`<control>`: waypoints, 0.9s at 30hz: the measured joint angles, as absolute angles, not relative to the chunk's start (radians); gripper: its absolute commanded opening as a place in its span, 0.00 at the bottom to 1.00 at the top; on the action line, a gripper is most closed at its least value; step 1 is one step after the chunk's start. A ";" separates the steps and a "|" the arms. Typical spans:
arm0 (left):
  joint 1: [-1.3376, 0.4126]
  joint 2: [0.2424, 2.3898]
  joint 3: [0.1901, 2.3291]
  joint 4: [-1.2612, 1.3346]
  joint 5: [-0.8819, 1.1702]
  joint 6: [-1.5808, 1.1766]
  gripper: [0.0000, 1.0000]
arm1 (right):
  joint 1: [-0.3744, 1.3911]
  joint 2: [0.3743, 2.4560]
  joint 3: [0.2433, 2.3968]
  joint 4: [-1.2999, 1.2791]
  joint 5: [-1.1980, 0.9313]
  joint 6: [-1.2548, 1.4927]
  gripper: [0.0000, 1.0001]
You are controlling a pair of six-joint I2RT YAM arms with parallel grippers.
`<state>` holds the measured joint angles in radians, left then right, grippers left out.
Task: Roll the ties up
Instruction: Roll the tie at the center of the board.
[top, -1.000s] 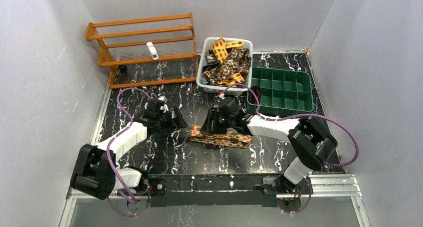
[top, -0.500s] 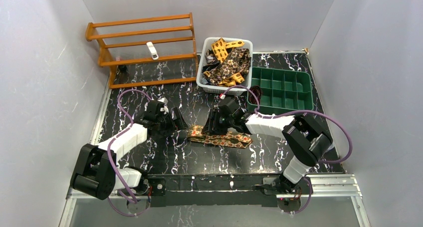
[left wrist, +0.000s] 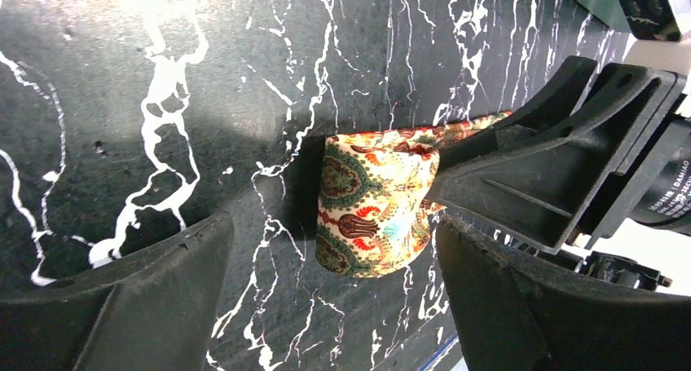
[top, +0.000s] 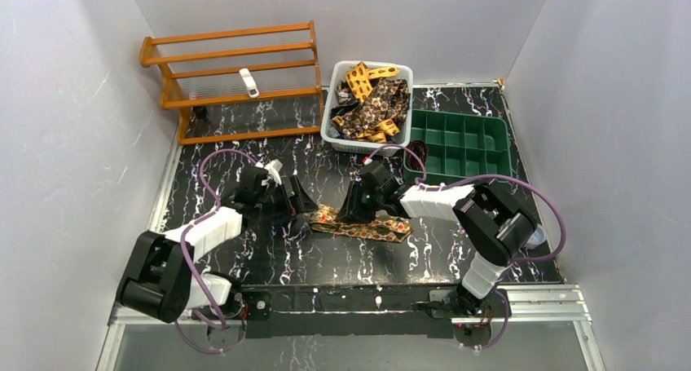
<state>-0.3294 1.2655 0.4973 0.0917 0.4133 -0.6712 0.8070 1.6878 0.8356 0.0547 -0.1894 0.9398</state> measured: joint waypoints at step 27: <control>-0.329 1.497 0.458 0.355 0.689 -0.751 0.53 | 0.793 1.692 0.799 0.106 -0.223 0.938 0.38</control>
<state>-0.3290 1.4971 0.4576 0.3553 0.6888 -0.7506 0.7933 1.6920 0.7994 0.1059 -0.2226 0.9379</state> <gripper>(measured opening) 0.562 0.390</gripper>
